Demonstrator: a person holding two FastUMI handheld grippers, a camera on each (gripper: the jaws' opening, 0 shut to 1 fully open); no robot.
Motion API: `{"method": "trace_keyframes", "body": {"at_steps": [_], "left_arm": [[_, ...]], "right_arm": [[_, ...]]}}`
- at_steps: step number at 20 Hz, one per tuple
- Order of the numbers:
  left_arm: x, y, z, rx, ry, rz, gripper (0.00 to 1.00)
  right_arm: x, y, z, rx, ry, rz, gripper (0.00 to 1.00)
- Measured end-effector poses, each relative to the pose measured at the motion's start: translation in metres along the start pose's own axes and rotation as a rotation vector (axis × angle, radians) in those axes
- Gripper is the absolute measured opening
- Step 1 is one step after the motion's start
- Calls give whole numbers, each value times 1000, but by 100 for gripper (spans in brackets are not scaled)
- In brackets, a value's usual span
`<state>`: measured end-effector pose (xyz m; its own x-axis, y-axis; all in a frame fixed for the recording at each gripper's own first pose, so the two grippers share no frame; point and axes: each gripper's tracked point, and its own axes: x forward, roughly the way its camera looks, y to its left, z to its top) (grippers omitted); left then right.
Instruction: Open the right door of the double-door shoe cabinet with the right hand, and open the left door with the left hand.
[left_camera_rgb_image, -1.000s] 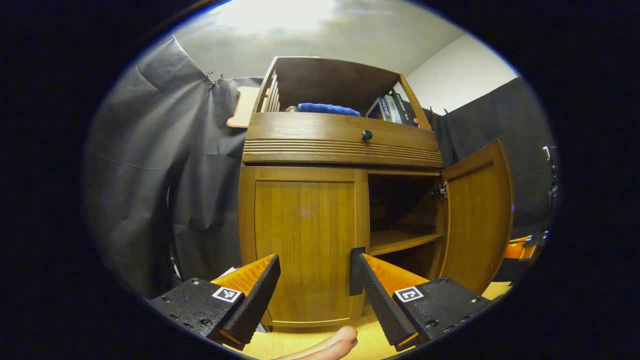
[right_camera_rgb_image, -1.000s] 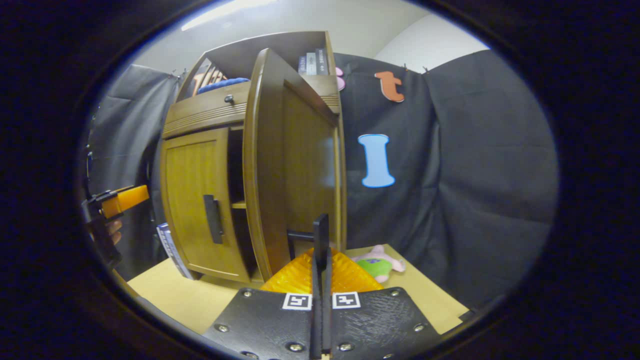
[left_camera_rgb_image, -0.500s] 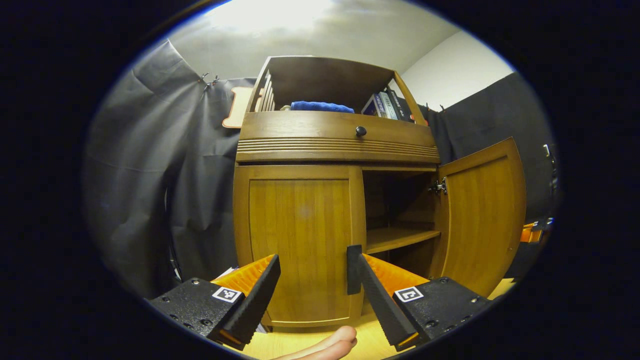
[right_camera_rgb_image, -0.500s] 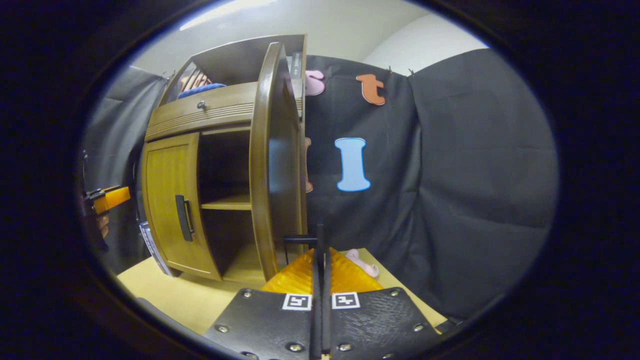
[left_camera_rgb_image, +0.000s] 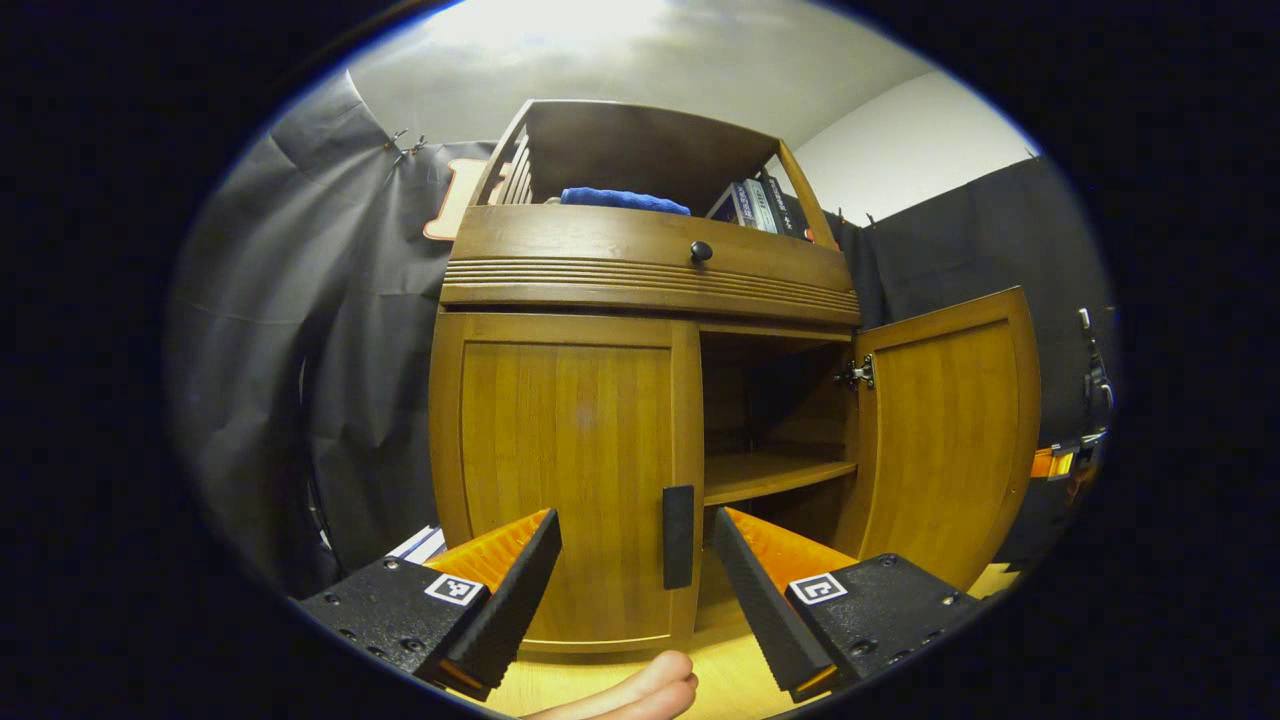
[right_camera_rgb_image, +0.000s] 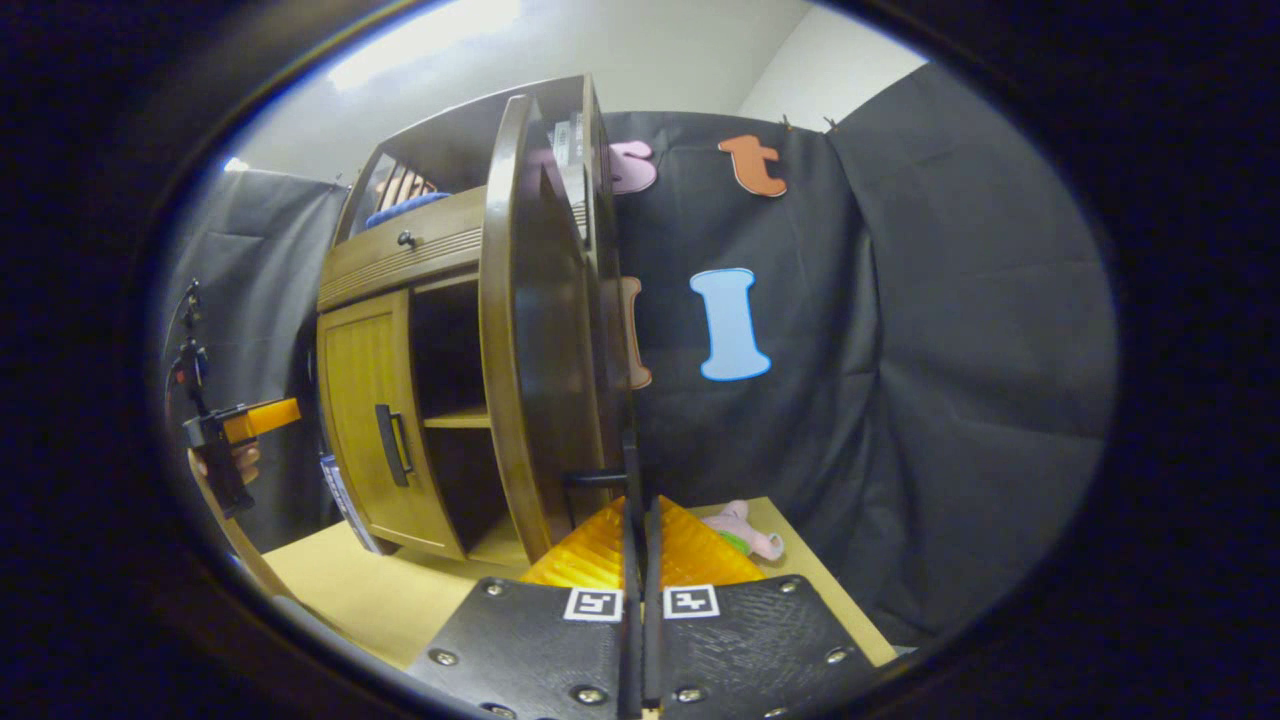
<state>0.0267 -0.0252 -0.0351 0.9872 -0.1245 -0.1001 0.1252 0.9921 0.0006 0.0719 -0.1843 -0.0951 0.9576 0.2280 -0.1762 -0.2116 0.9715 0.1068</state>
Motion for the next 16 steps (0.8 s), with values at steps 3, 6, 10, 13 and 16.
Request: {"method": "trace_keyframes", "body": {"at_steps": [3,6,10,13,16], "left_arm": [[4,-4,-5,3,11,-6,95],[10,-16,-13,3,30,-21,92],[28,-29,-23,7,27,-33,92],[44,-45,-38,2,45,-67,92],[71,-46,-42,36,12,-52,93]], "right_arm": [[0,-1,0,-27,-4,-4,1],[-5,2,-2,-47,4,-19,1],[-26,1,-6,-109,-5,-82,3],[-50,-1,0,-115,-45,-138,5],[-75,3,11,-104,-96,-189,42]]}}
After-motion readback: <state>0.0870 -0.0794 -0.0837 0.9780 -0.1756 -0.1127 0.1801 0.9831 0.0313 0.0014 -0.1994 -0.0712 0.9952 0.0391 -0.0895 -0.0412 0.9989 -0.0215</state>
